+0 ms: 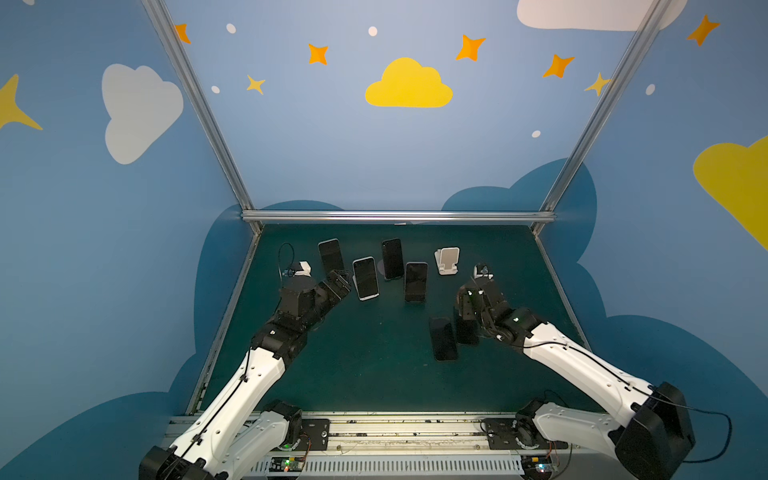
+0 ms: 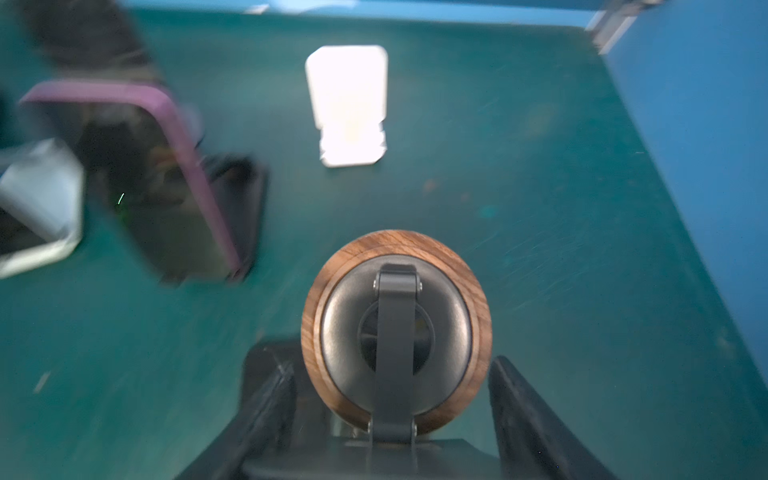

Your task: Remove the phone from the phone stand

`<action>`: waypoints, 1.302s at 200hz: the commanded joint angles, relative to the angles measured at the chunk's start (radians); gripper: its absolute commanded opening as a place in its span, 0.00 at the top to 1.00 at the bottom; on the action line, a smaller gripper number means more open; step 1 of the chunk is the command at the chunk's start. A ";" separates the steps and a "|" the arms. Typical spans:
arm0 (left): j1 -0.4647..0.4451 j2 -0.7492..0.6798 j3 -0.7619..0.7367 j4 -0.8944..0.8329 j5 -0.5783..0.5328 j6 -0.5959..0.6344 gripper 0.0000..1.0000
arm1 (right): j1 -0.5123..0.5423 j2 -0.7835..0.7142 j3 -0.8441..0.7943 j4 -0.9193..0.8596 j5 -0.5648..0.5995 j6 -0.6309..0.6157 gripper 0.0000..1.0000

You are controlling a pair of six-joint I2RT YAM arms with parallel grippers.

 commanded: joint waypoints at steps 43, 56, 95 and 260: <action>-0.011 0.000 -0.005 0.025 0.021 0.025 0.00 | -0.266 0.247 0.193 0.185 -0.191 -0.095 0.36; -0.011 0.000 -0.005 0.025 0.021 0.022 0.00 | -0.305 0.307 0.242 0.191 -0.225 -0.103 0.36; -0.012 0.011 -0.005 0.028 0.025 0.019 0.00 | -0.368 0.518 0.413 0.182 -0.280 -0.134 0.36; -0.003 0.050 -0.001 0.041 0.051 0.015 0.00 | -0.463 0.989 0.911 -0.160 -0.487 -0.177 0.32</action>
